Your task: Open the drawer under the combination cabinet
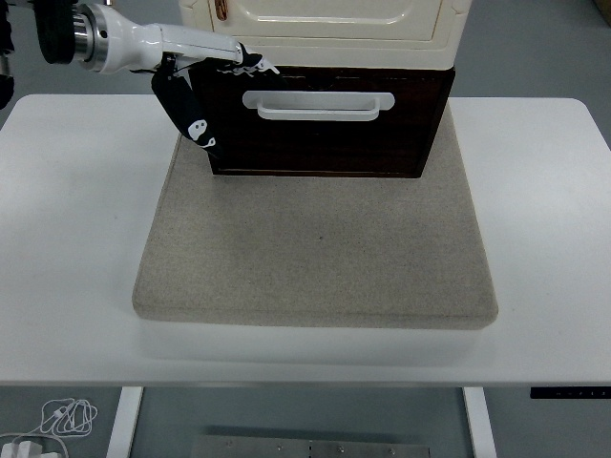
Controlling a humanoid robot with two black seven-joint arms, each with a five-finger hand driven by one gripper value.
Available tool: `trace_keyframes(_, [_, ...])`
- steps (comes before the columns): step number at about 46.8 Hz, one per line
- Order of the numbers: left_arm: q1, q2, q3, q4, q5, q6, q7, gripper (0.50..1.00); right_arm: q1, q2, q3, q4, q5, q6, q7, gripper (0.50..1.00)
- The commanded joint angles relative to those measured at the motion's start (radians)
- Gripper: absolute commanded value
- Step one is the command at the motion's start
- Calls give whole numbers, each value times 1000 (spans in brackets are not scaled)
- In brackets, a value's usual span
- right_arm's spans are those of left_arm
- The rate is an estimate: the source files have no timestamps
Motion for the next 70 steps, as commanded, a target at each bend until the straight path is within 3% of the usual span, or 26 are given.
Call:
trace_keyframes(1, [-10, -37, 0, 21, 0, 5, 16, 1000, 0, 0, 0, 0, 0, 1, 0, 926])
trace_keyframes(17, [-50, -159, 34, 70, 0, 46, 74, 1000, 0, 0, 0, 0, 0, -1, 0, 926])
trace_keyframes(31, [-56, -231, 43, 64, -23, 115, 170, 1000, 0, 0, 0, 0, 0, 1, 0, 926])
trace_keyframes(56, [-56, -249, 46, 41, -111, 198, 332, 996, 0, 0, 0, 0, 0, -1, 0, 926])
trace_keyframes(70, [-53, -249, 83, 40, -132, 256, 366, 996, 0, 0, 0, 0, 0, 1, 0, 926])
